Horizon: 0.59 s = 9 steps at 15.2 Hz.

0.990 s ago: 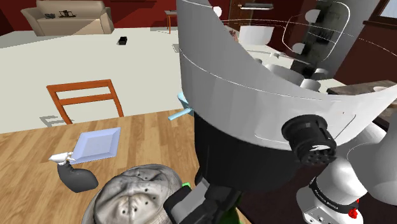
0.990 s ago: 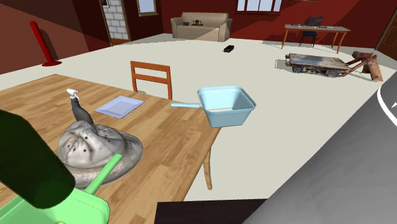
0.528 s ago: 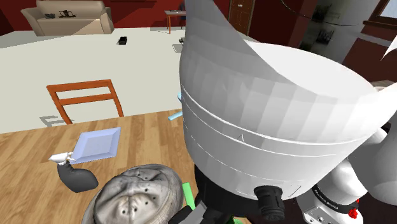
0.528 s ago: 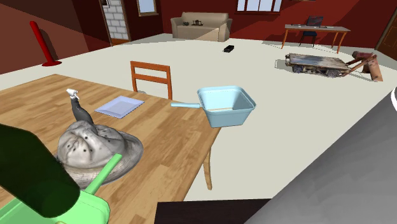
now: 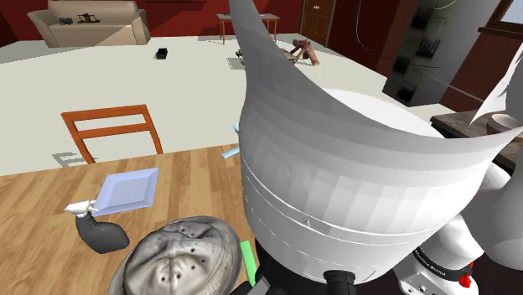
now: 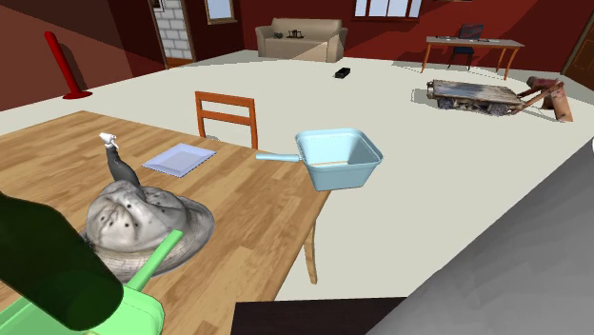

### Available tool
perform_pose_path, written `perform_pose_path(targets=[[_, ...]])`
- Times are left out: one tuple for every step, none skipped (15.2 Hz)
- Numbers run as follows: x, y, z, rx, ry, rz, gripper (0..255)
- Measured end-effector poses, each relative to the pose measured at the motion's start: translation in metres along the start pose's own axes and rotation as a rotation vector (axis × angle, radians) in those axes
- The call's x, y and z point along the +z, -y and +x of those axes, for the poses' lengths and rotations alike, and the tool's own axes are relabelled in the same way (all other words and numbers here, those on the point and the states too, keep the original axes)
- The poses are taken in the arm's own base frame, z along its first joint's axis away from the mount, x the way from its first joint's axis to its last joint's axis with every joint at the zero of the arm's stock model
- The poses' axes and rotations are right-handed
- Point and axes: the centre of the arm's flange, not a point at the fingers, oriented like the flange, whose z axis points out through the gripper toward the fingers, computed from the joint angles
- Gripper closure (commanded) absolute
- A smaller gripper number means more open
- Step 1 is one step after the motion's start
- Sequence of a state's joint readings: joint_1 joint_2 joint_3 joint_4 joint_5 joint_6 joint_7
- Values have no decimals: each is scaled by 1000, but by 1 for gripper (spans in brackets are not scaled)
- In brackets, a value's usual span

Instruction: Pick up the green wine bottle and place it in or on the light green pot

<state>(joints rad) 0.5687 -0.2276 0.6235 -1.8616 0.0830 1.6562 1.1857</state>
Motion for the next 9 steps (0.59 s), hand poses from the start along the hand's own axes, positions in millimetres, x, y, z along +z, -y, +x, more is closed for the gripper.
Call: perform_pose_path(targets=[[0, 0, 0, 0, 0, 1, 255], [0, 0, 0, 0, 0, 1, 255], [0, 0, 0, 0, 0, 1, 0], [1, 0, 0, 0, 1, -2, 0], [2, 0, 1, 1, 2, -4, 0], [3, 0, 1, 1, 3, -5, 0], [3, 0, 1, 1, 3, -6, 0], [3, 0, 1, 1, 3, -6, 0], [3, 0, 1, 1, 3, -6, 0]])
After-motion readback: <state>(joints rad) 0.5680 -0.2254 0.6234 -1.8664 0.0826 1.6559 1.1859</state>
